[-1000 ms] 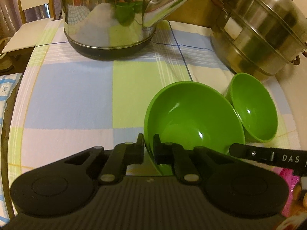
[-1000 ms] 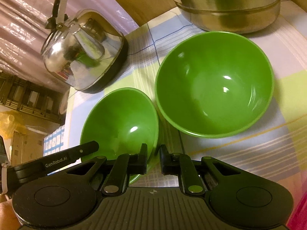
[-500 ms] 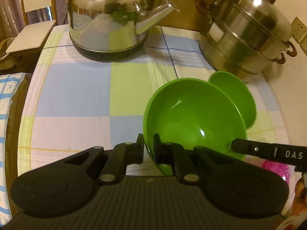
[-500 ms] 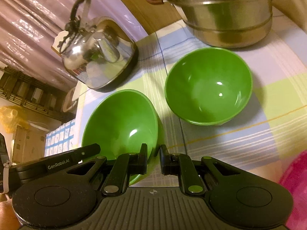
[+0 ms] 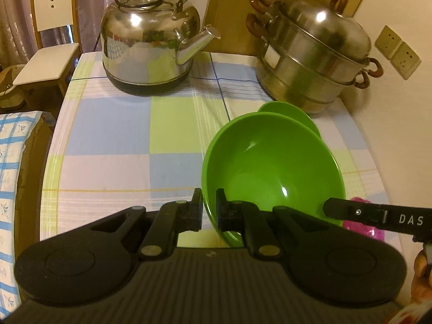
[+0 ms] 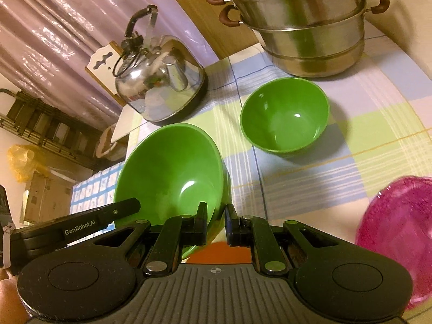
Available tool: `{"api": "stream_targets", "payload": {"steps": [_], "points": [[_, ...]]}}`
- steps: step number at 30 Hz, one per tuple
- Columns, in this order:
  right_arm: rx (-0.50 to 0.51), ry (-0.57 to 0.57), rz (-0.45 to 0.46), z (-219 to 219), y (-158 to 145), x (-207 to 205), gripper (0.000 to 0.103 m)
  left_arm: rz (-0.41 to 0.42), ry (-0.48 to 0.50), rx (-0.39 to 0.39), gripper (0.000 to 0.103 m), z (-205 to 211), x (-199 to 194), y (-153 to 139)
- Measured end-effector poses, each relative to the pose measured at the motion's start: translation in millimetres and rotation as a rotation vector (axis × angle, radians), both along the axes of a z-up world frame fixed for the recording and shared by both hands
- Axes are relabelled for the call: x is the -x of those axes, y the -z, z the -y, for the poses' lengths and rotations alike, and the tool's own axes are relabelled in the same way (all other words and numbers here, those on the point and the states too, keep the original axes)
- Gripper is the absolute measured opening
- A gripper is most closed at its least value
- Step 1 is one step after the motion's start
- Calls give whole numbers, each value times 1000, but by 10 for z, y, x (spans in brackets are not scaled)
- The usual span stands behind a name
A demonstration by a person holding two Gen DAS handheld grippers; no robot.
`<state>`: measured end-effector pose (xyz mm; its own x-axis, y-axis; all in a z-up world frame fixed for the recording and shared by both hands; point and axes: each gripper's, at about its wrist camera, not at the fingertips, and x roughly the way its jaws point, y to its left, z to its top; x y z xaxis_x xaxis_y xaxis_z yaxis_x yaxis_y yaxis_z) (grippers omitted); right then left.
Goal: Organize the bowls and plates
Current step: 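Carry the large green bowl with both grippers and lower it into the orange bowl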
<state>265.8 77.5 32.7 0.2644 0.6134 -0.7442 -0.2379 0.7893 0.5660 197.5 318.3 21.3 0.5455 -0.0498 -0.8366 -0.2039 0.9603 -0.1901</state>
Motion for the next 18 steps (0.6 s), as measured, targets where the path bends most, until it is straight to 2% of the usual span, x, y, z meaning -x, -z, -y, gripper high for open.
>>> {"api": "stream_targets", "payload": {"steps": [9, 18], "points": [[6, -12, 3, 145, -98, 341, 13, 2, -5, 13, 8, 137, 381, -56], [11, -20, -14, 283, -35, 577, 13, -10, 4, 15, 8, 273, 622, -16]]}}
